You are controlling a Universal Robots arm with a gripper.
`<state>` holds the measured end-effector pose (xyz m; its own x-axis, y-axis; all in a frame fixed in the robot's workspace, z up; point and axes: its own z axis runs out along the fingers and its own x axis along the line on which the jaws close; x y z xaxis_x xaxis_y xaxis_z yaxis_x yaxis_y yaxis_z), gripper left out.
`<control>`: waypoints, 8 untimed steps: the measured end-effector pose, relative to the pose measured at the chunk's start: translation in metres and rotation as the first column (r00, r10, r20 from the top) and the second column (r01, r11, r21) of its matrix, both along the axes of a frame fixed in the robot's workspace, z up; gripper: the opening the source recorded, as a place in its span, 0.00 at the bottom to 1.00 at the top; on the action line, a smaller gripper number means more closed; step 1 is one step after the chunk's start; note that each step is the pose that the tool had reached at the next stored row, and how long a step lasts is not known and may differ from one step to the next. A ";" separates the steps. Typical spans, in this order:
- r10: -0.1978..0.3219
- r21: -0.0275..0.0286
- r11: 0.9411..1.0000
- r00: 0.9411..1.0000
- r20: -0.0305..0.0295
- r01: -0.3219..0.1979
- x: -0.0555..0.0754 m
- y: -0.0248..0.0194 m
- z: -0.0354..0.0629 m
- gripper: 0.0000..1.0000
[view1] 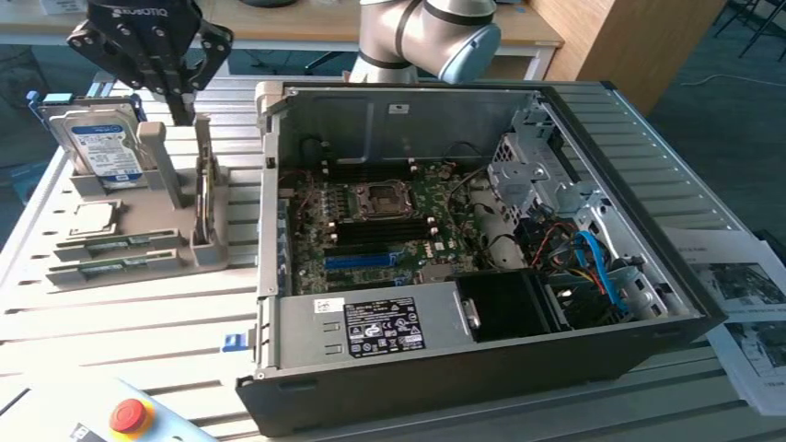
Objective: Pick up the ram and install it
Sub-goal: 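Reach for the ram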
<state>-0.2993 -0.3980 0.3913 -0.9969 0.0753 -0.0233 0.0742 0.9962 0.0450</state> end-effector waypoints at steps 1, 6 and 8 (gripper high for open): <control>0.000 0.000 1.000 1.000 0.000 0.000 -0.004 0.0000 -0.0001 0.10; 0.000 0.000 1.000 1.000 0.000 0.000 -0.021 0.0000 -0.0003 0.10; 0.000 0.000 1.000 1.000 0.000 0.000 -0.028 0.0000 -0.0003 0.10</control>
